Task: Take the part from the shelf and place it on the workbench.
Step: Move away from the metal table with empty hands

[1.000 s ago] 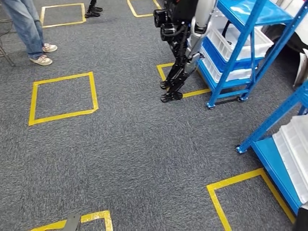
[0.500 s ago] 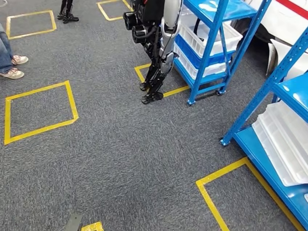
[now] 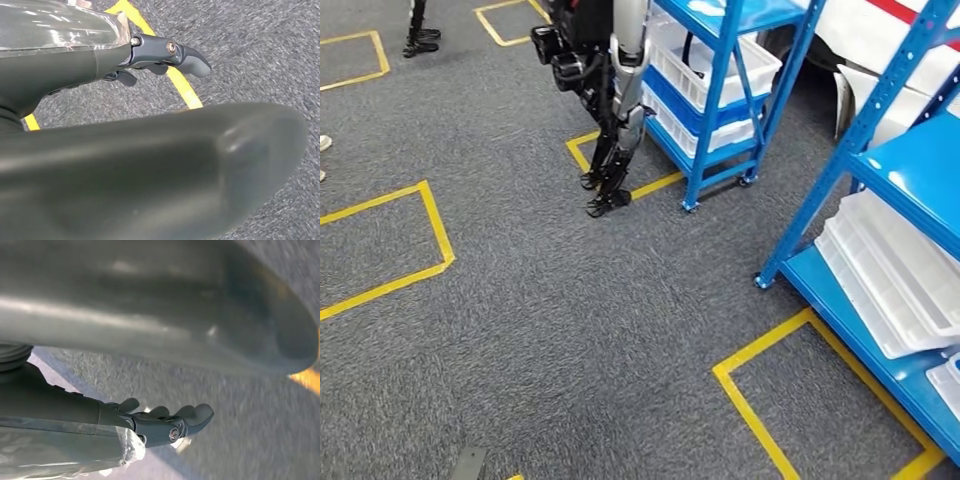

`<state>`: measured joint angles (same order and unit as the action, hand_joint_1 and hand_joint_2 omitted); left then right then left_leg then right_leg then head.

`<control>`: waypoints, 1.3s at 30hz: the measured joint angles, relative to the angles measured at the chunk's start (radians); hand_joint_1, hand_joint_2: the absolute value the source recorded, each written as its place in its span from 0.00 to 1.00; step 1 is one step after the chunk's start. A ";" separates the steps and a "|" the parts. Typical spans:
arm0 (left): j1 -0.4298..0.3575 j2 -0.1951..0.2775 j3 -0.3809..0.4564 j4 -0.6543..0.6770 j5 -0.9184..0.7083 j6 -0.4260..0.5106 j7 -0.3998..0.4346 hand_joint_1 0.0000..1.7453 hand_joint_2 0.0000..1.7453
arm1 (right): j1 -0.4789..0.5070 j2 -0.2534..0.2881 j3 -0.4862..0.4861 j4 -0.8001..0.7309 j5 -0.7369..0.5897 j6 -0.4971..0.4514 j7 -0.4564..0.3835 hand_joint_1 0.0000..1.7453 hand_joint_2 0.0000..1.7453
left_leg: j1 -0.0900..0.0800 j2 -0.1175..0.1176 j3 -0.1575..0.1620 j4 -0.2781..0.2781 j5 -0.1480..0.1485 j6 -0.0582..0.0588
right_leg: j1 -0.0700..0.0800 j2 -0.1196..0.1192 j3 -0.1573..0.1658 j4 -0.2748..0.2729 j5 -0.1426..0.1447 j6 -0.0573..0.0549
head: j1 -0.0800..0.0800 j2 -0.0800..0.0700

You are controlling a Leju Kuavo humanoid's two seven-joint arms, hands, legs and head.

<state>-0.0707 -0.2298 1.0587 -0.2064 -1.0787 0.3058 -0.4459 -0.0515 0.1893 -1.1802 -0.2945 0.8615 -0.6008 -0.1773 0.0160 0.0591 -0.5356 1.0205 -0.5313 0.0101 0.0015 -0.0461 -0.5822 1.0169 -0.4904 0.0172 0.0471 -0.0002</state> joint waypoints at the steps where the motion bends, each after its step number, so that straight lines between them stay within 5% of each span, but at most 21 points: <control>1: -0.001 0.000 0.001 0.000 0.000 0.001 -0.001 0.00 0.00 | 0.000 0.003 0.003 0.006 0.010 0.011 -0.002 0.00 0.00 | 0.001 0.005 0.003 -0.002 -0.001 -0.006 | 0.003 0.009 -0.001 -0.001 0.001 -0.007 | 0.000 0.000; 4: -0.003 0.000 0.002 0.000 0.000 0.003 -0.007 0.00 0.00 | -0.001 0.011 0.016 0.017 0.035 0.033 -0.015 0.00 0.00 | 0.006 -0.006 -0.001 0.029 -0.032 -0.021 | -0.001 0.030 0.009 -0.015 0.005 -0.030 | -0.003 0.000; 7: -0.001 0.000 0.003 0.000 0.001 0.003 -0.012 0.00 0.00 | -0.006 0.013 0.028 0.023 0.049 0.048 -0.032 0.00 0.00 | 0.005 -0.043 -0.089 0.215 -0.119 -0.022 | -0.001 0.054 0.016 -0.020 0.005 -0.044 | -0.007 0.000; 9: 0.002 0.000 0.004 0.000 0.002 0.003 -0.014 0.00 0.00 | -0.007 0.013 0.035 0.027 0.054 0.054 -0.038 0.00 0.00 | 0.004 -0.049 -0.134 0.287 -0.124 -0.021 | 0.001 0.076 0.021 -0.019 0.002 -0.046 | -0.007 0.000; 12: 0.003 0.000 0.004 0.000 0.004 0.003 -0.017 0.00 0.00 | -0.007 0.014 0.043 0.032 0.061 0.059 -0.039 0.00 0.00 | 0.004 -0.070 -0.082 0.139 -0.015 -0.013 | 0.000 0.110 0.031 -0.014 -0.006 -0.041 | -0.007 0.000; 14: 0.003 0.000 0.005 0.000 0.005 0.003 -0.017 0.00 0.00 | -0.008 0.014 0.047 0.035 0.064 0.062 -0.040 0.00 0.00 | 0.005 -0.096 -0.041 0.037 0.025 -0.009 | 0.001 0.128 0.029 -0.005 -0.013 -0.033 | -0.006 0.000; 17: 0.002 0.001 0.006 0.000 0.007 0.004 -0.014 0.00 0.00 | -0.003 0.014 0.052 0.038 0.075 0.063 -0.029 0.00 0.00 | 0.003 -0.097 -0.033 0.014 0.025 -0.001 | -0.002 0.143 0.021 -0.003 -0.016 -0.016 | -0.007 0.000; 19: 0.001 0.001 0.007 0.000 0.008 0.005 -0.014 0.00 0.00 | 0.001 0.015 0.057 0.040 0.083 0.059 -0.020 0.00 0.00 | 0.006 -0.085 -0.029 0.007 0.028 0.010 | -0.003 0.116 0.011 0.023 -0.037 -0.005 | -0.004 0.000; 22: 0.004 0.001 0.009 0.000 0.008 0.005 -0.014 0.00 0.00 | -0.003 0.016 0.062 0.043 0.089 0.056 -0.017 0.00 0.00 | 0.007 -0.056 -0.025 0.002 0.026 0.019 | -0.007 0.062 -0.072 0.193 -0.121 0.010 | -0.001 0.000; 24: 0.005 0.002 0.011 0.000 0.009 0.005 -0.014 0.00 0.00 | -0.002 0.016 0.064 0.044 0.090 0.056 -0.017 0.00 0.00 | 0.007 -0.037 -0.022 0.003 0.022 0.018 | -0.013 0.053 -0.118 0.275 -0.136 0.017 | -0.001 0.000; 25: 0.005 0.002 0.012 0.000 0.009 0.005 -0.014 0.00 0.00 | 0.000 0.016 0.065 0.045 0.091 0.056 -0.017 0.00 0.00 | 0.008 -0.030 -0.019 0.003 0.019 0.017 | -0.015 0.050 -0.113 0.259 -0.114 0.020 | -0.001 0.000; 28: 0.004 0.002 0.016 0.000 0.009 0.005 -0.014 0.00 0.00 | 0.001 0.016 0.066 0.046 0.091 0.055 -0.017 0.00 0.00 | 0.008 -0.011 -0.004 0.002 0.007 0.004 | -0.013 0.015 -0.024 0.065 -0.016 0.018 | -0.001 0.000; 30: 0.004 0.002 0.018 0.000 0.009 0.005 -0.014 0.00 0.00 | -0.002 0.016 0.066 0.047 0.091 0.055 -0.017 0.00 0.00 | 0.004 0.001 0.001 0.001 0.002 -0.007 | -0.005 -0.001 0.003 0.004 -0.002 0.006 | -0.002 0.000; 34: 0.000 0.001 0.019 0.000 0.009 0.005 -0.015 0.00 0.00 | -0.001 0.016 0.067 0.047 0.091 0.054 -0.017 0.00 0.00 | 0.009 0.001 0.008 0.011 -0.019 -0.029 | -0.003 0.027 0.006 -0.005 -0.003 -0.024 | -0.004 0.000; 37: 0.001 0.001 0.019 0.000 0.009 0.005 -0.015 0.00 0.00 | -0.003 0.016 0.067 0.047 0.092 0.053 -0.017 0.00 0.00 | 0.009 -0.040 -0.072 0.181 -0.106 -0.031 | -0.004 0.049 0.012 -0.009 -0.002 -0.042 | -0.006 0.000; 39: 0.005 0.001 0.020 0.000 0.009 0.005 -0.015 0.00 0.00 | -0.003 0.016 0.067 0.048 0.093 0.056 -0.017 0.00 0.00 | 0.007 -0.047 -0.130 0.286 -0.130 -0.029 | -0.001 0.071 0.015 -0.009 -0.004 -0.046 | -0.006 0.000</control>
<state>-0.0658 -0.2285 1.0786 -0.2064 -1.0695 0.3109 -0.4609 -0.0549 0.2049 -1.1131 -0.2469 0.9544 -0.5452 -0.1942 0.0230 0.0117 -0.6657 1.3062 -0.6613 -0.0189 0.0009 0.0246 -0.5672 1.0077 -0.4946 -0.0285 0.0407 -0.0002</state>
